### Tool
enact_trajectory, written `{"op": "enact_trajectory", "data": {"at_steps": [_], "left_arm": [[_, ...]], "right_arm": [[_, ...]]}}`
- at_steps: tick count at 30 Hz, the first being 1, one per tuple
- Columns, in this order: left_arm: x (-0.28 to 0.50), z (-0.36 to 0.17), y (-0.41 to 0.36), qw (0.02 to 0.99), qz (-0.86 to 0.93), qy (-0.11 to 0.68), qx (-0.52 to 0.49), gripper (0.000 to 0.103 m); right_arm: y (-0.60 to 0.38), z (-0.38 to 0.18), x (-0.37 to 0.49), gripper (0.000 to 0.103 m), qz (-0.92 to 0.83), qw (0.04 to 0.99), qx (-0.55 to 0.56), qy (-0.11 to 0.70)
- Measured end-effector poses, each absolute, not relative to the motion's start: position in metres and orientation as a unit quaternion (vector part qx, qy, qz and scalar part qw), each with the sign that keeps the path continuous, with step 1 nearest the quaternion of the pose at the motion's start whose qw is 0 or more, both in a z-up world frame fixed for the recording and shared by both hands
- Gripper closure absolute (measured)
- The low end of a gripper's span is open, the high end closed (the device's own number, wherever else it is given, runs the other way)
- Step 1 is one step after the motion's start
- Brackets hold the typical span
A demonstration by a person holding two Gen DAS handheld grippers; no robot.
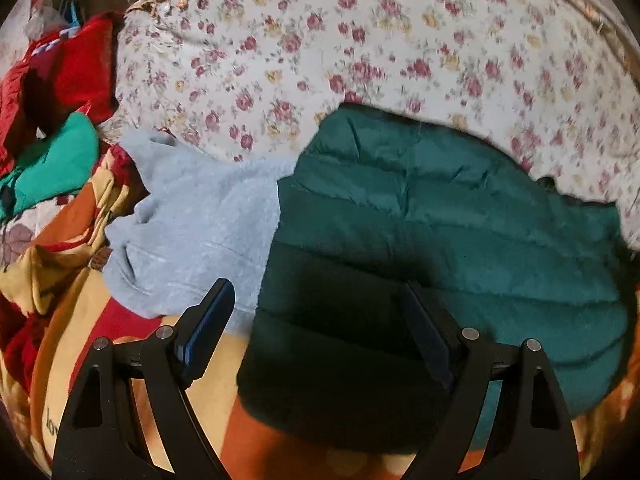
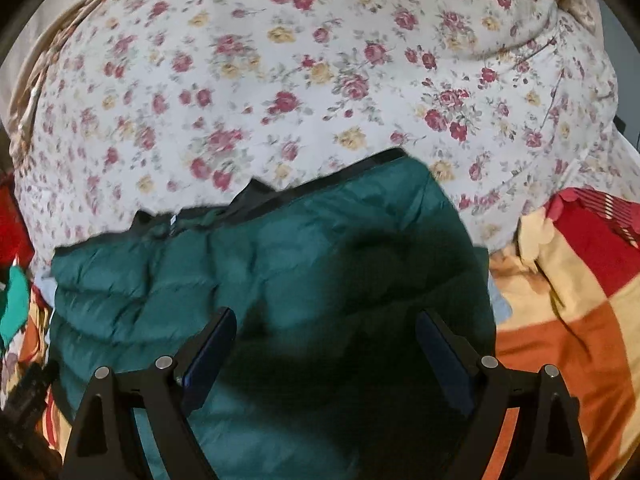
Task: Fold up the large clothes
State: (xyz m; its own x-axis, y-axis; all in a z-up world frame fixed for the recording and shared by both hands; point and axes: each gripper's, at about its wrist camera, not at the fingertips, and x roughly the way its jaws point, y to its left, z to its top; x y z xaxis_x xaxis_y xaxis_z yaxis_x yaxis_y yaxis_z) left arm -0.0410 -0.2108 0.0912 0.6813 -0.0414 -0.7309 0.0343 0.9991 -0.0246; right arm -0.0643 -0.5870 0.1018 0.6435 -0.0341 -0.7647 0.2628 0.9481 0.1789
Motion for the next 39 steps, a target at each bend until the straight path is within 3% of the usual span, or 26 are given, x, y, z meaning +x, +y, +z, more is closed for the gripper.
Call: {"op": "enact_trajectory", "data": {"at_steps": [7, 12, 24, 39], "left_arm": [[-0.02, 0.075, -0.208, 0.914, -0.036, 0.402, -0.031, 0.017], [-0.018, 0.069, -0.204, 0.915, -0.041, 0.399, -0.042, 0.009], [-0.025, 0.071, -0.2, 0.911, -0.042, 0.407, -0.052, 0.009], [-0.027, 0.067, -0.203, 0.914, -0.043, 0.4, -0.052, 0.008]], "right_arm": [[-0.605, 0.075, -0.032, 0.011, -0.092, 0.903, 0.102, 0.406], [-0.617, 0.055, -0.027, 0.007, -0.094, 0.901, 0.145, 0.398], [-0.612, 0.098, -0.099, 0.008, -0.065, 0.903, 0.173, 0.387], [-0.648, 0.016, -0.114, 0.003, -0.048, 0.876, 0.275, 0.392]]}}
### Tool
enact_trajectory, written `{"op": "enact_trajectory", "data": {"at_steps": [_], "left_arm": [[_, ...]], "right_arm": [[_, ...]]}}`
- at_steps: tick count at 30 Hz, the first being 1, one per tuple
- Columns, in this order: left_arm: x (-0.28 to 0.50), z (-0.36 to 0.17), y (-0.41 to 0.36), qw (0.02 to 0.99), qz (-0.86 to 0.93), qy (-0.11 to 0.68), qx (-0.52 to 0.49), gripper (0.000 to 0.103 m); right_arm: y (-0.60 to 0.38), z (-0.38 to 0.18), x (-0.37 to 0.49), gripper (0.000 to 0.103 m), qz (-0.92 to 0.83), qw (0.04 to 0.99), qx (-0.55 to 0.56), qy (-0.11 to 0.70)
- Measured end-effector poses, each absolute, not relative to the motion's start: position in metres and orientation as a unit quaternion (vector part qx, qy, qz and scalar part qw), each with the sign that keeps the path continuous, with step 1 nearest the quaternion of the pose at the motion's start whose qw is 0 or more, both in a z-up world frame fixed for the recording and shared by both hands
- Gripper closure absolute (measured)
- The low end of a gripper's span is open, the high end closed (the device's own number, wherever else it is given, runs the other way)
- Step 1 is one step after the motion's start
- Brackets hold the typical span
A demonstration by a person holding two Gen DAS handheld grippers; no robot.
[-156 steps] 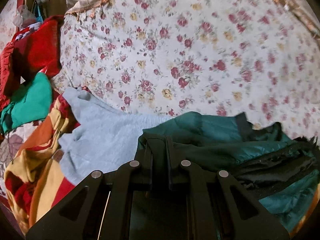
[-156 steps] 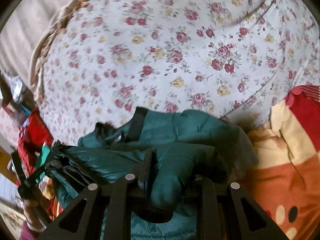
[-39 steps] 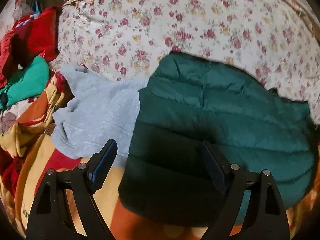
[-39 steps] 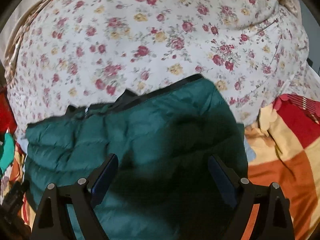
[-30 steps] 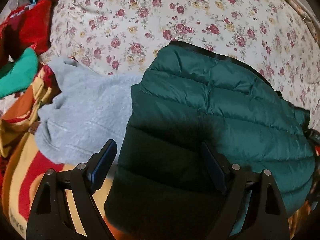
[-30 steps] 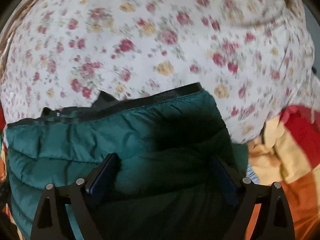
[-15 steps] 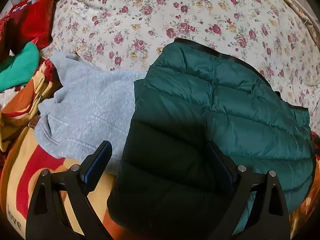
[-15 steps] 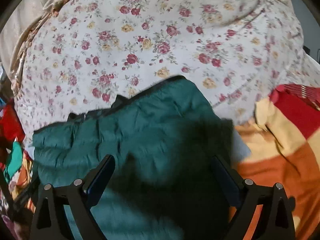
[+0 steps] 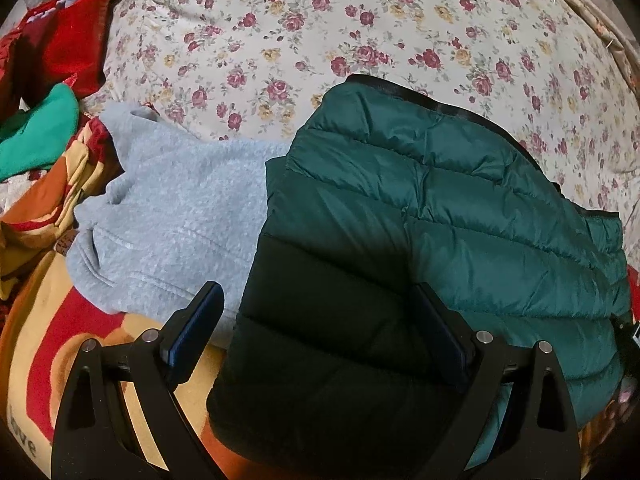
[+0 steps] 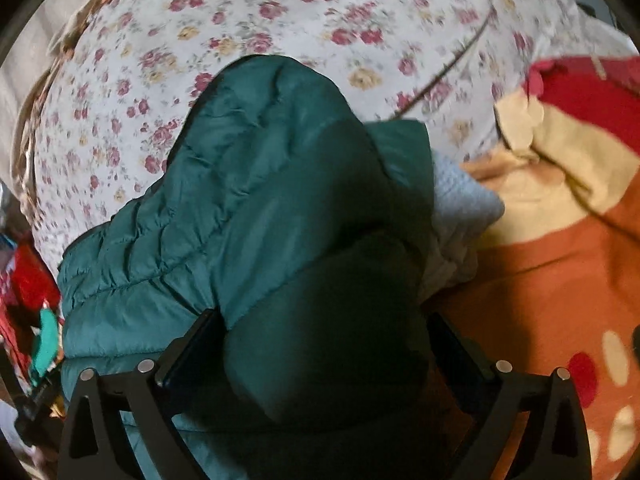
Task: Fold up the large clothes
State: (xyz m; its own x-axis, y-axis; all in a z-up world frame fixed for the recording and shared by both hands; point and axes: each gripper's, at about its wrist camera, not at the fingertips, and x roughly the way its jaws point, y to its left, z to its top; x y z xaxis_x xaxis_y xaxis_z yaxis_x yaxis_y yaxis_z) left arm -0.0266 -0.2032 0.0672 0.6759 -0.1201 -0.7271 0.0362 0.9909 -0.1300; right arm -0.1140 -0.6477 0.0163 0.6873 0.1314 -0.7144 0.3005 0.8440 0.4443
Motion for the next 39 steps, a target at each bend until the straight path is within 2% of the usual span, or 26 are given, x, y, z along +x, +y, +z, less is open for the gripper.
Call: {"op": "enact_trajectory", "data": {"at_steps": [5, 9, 10, 12, 17, 26, 27, 29, 30, 32, 34, 37, 39], "left_arm": [[-0.022, 0.069, -0.198, 0.907, -0.066, 0.41, -0.075, 0.008], [-0.011, 0.065, -0.188, 0.884, -0.116, 0.431, -0.138, 0.008], [-0.008, 0.064, -0.187, 0.878, -0.128, 0.437, -0.146, 0.005], [-0.006, 0.064, -0.189, 0.878, -0.138, 0.434, -0.146, 0.001], [-0.001, 0.06, -0.197, 0.881, -0.148, 0.429, -0.134, 0.001], [0.008, 0.049, -0.196, 0.877, -0.153, 0.423, -0.169, 0.001], [0.007, 0.05, -0.197, 0.877, -0.156, 0.423, -0.168, 0.003], [0.004, 0.054, -0.197, 0.879, -0.159, 0.419, -0.164, 0.024], [0.002, 0.058, -0.196, 0.88, -0.158, 0.417, -0.163, 0.031], [-0.003, 0.067, -0.194, 0.881, -0.16, 0.414, -0.164, 0.055], [-0.008, 0.075, -0.19, 0.879, -0.166, 0.413, -0.17, 0.066], [-0.022, 0.088, -0.184, 0.876, -0.17, 0.42, -0.168, 0.077], [-0.037, 0.099, -0.176, 0.871, -0.177, 0.425, -0.173, 0.081]], "right_arm": [[-0.642, 0.032, -0.118, 0.003, -0.047, 0.89, 0.241, 0.383], [-0.649, 0.043, -0.113, 0.003, -0.006, 0.882, 0.275, 0.383], [-0.651, 0.043, -0.109, 0.001, 0.001, 0.877, 0.28, 0.391], [-0.653, 0.04, -0.101, 0.001, 0.013, 0.869, 0.276, 0.411], [-0.654, 0.03, -0.079, 0.0, 0.051, 0.86, 0.258, 0.438], [-0.648, 0.027, -0.067, 0.001, 0.07, 0.868, 0.246, 0.426], [-0.645, 0.029, -0.069, 0.007, 0.068, 0.871, 0.243, 0.422], [-0.638, 0.036, -0.075, 0.02, 0.063, 0.878, 0.237, 0.411], [-0.634, 0.041, -0.079, 0.029, 0.061, 0.879, 0.235, 0.409], [-0.628, 0.049, -0.083, 0.041, 0.06, 0.881, 0.232, 0.409], [-0.623, 0.06, -0.086, 0.052, 0.065, 0.88, 0.228, 0.412], [-0.621, 0.078, -0.097, 0.059, 0.08, 0.879, 0.229, 0.41], [-0.618, 0.091, -0.108, 0.06, 0.096, 0.879, 0.233, 0.404]]}}
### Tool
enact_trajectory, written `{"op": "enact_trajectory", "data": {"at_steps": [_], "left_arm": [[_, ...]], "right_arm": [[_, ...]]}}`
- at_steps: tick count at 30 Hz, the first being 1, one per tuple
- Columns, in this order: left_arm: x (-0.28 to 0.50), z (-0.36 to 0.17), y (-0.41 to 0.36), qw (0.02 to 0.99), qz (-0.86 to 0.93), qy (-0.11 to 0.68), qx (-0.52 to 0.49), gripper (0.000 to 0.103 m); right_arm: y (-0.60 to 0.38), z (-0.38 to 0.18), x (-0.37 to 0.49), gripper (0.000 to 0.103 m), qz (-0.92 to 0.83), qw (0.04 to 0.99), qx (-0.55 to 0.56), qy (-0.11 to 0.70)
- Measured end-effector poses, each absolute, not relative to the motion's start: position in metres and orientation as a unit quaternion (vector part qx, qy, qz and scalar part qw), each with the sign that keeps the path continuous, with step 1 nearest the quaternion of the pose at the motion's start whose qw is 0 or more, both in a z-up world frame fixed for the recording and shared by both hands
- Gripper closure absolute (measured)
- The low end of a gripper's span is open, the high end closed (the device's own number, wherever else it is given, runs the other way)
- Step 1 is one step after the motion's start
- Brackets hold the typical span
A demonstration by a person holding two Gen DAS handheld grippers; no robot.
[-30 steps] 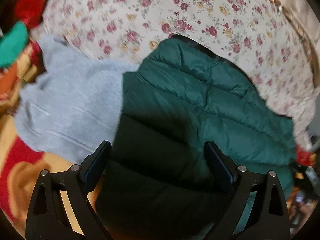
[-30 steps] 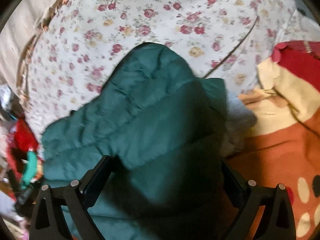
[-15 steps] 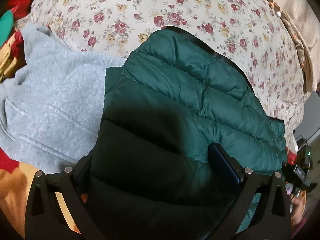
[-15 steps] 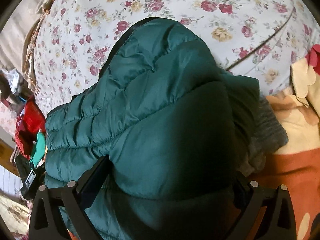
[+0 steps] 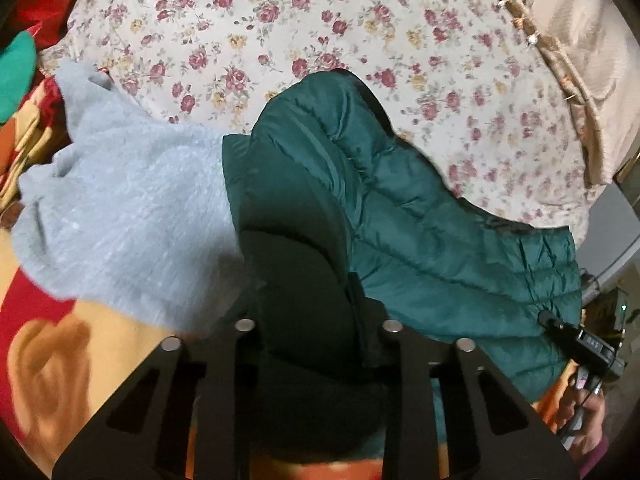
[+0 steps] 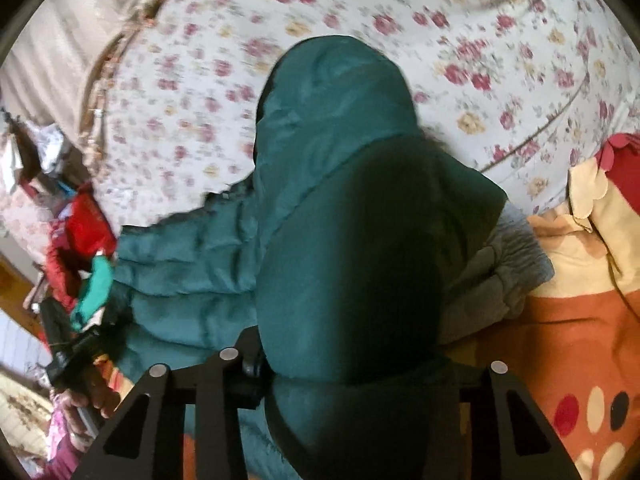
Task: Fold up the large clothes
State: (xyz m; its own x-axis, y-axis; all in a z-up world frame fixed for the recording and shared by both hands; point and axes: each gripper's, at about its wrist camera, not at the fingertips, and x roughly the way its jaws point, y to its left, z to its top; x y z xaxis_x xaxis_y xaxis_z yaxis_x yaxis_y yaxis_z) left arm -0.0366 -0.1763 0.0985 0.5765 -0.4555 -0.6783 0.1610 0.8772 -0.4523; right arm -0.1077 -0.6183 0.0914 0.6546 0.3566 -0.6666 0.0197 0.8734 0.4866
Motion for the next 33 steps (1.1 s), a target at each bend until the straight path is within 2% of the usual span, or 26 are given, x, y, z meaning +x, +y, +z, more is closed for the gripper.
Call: {"op": "enact_trajectory", "data": {"at_steps": [2, 7, 12, 13, 14, 15, 16, 18, 20, 22, 27, 30, 33], "left_arm": [[-0.052, 0.11, -0.168, 0.864, -0.187, 0.432, -0.179, 0.086], [-0.104, 0.146, -0.146, 0.862, -0.201, 0.438, -0.155, 0.086], [-0.133, 0.143, -0.137, 0.862, -0.176, 0.461, -0.113, 0.084], [-0.134, 0.138, -0.137, 0.866, -0.165, 0.459, -0.108, 0.08], [-0.132, 0.13, -0.139, 0.872, -0.15, 0.454, -0.106, 0.07], [-0.128, 0.124, -0.141, 0.876, -0.142, 0.45, -0.104, 0.063], [-0.121, 0.114, -0.146, 0.879, -0.136, 0.447, -0.094, 0.047], [-0.109, 0.096, -0.151, 0.877, -0.125, 0.457, -0.08, 0.04], [-0.102, 0.082, -0.154, 0.873, -0.12, 0.466, -0.077, 0.028], [-0.1, 0.078, -0.151, 0.874, -0.114, 0.465, -0.082, 0.024], [-0.108, 0.086, -0.144, 0.87, -0.103, 0.473, -0.093, 0.024], [-0.122, 0.098, -0.146, 0.884, -0.083, 0.453, -0.078, 0.024], [-0.14, 0.112, -0.151, 0.901, -0.074, 0.423, -0.065, 0.024]], "right_arm": [[-0.614, 0.104, -0.121, 0.06, 0.112, 0.879, 0.236, 0.399], [-0.596, 0.118, -0.171, 0.061, 0.147, 0.863, 0.243, 0.418], [-0.598, 0.1, -0.213, 0.059, 0.143, 0.841, 0.268, 0.447], [-0.602, 0.092, -0.216, 0.057, 0.131, 0.84, 0.276, 0.449], [-0.605, 0.084, -0.215, 0.055, 0.114, 0.84, 0.283, 0.449], [-0.61, 0.071, -0.214, 0.049, 0.082, 0.839, 0.288, 0.454], [-0.611, 0.062, -0.215, 0.041, 0.063, 0.837, 0.288, 0.462], [-0.614, 0.044, -0.214, 0.034, 0.03, 0.826, 0.297, 0.479], [-0.613, 0.044, -0.221, 0.034, 0.023, 0.829, 0.306, 0.467], [-0.611, 0.052, -0.226, 0.03, 0.013, 0.838, 0.285, 0.465], [-0.607, 0.085, -0.247, 0.029, -0.021, 0.866, 0.238, 0.44], [-0.6, 0.102, -0.26, 0.023, -0.02, 0.88, 0.226, 0.417], [-0.583, 0.109, -0.269, 0.022, -0.014, 0.889, 0.211, 0.405]]}}
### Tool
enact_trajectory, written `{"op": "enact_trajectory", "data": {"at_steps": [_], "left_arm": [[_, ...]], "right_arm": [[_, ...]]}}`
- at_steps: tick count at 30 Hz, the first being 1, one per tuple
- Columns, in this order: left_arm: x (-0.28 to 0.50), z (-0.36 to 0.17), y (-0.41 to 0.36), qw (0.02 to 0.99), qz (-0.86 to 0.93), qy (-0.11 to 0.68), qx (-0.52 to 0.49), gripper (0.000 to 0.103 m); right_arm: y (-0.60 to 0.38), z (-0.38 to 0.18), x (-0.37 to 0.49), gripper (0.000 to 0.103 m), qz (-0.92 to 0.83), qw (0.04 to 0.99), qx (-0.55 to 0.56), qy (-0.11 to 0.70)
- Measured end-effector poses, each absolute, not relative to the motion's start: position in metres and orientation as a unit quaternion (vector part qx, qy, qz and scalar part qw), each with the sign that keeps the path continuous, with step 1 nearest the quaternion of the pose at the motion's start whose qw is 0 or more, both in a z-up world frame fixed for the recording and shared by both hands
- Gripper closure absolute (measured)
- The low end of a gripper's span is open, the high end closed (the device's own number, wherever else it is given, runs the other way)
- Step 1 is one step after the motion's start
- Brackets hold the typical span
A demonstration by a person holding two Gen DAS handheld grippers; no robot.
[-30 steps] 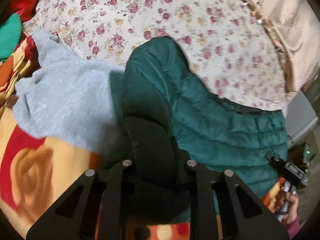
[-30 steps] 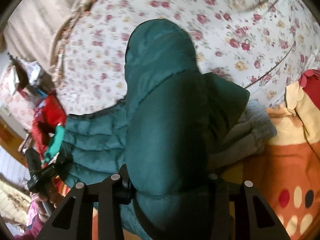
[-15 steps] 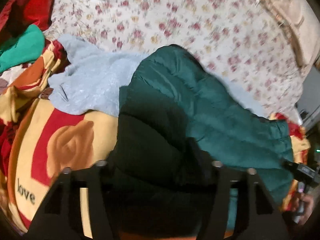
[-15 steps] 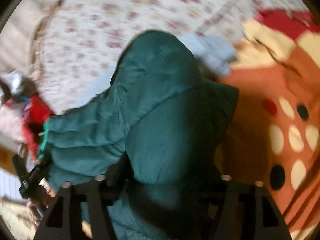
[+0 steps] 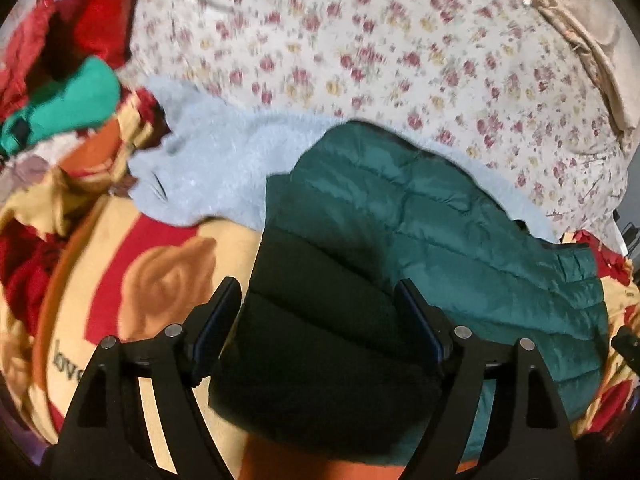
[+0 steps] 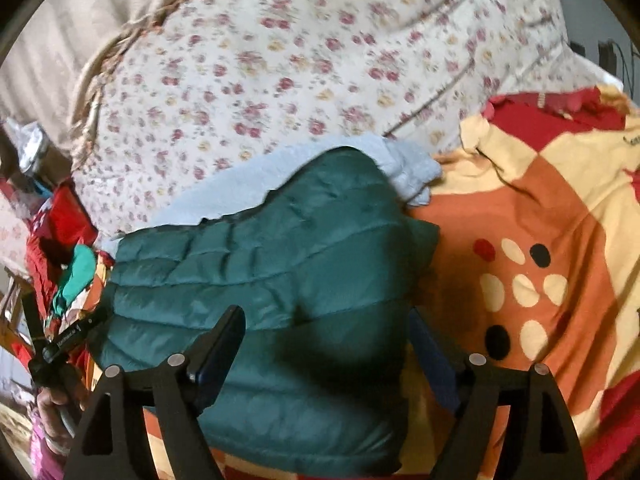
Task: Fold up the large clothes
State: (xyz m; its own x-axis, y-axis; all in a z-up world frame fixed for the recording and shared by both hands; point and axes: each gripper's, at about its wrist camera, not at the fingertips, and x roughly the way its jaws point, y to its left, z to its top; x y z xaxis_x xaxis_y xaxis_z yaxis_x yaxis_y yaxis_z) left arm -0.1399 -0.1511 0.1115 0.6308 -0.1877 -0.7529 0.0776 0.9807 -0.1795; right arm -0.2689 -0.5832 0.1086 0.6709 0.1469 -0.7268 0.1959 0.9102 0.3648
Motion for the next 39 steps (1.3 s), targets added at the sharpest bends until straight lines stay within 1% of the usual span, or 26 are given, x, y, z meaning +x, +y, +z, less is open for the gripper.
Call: {"op": "enact_trajectory", "data": {"at_steps": [5, 11, 12, 13, 15, 20, 26, 39], "left_arm": [[-0.169, 0.127, -0.164, 0.914, -0.076, 0.393, -0.063, 0.024], [-0.193, 0.132, -0.187, 0.919, -0.084, 0.383, -0.037, 0.024], [-0.195, 0.131, -0.189, 0.918, -0.086, 0.384, -0.037, 0.024], [-0.197, 0.13, -0.192, 0.918, -0.087, 0.386, -0.036, 0.024], [-0.203, 0.129, -0.198, 0.916, -0.089, 0.39, -0.031, 0.024], [-0.217, 0.128, -0.211, 0.92, -0.091, 0.38, -0.01, 0.024], [-0.226, 0.127, -0.221, 0.925, -0.094, 0.368, 0.015, 0.024], [-0.23, 0.125, -0.225, 0.926, -0.092, 0.366, 0.02, 0.024]], "right_arm": [[-0.552, 0.11, -0.272, 0.022, -0.003, 0.896, 0.19, 0.401], [-0.515, 0.11, -0.271, 0.021, -0.007, 0.905, 0.164, 0.393], [-0.507, 0.111, -0.27, 0.019, -0.007, 0.907, 0.156, 0.391], [-0.499, 0.111, -0.27, 0.014, -0.009, 0.909, 0.147, 0.389], [-0.487, 0.113, -0.271, 0.011, -0.009, 0.914, 0.135, 0.382], [-0.458, 0.117, -0.274, 0.011, -0.003, 0.925, 0.104, 0.366], [-0.445, 0.111, -0.275, 0.011, 0.003, 0.922, 0.103, 0.373], [-0.438, 0.108, -0.275, 0.011, 0.005, 0.921, 0.096, 0.377]]}}
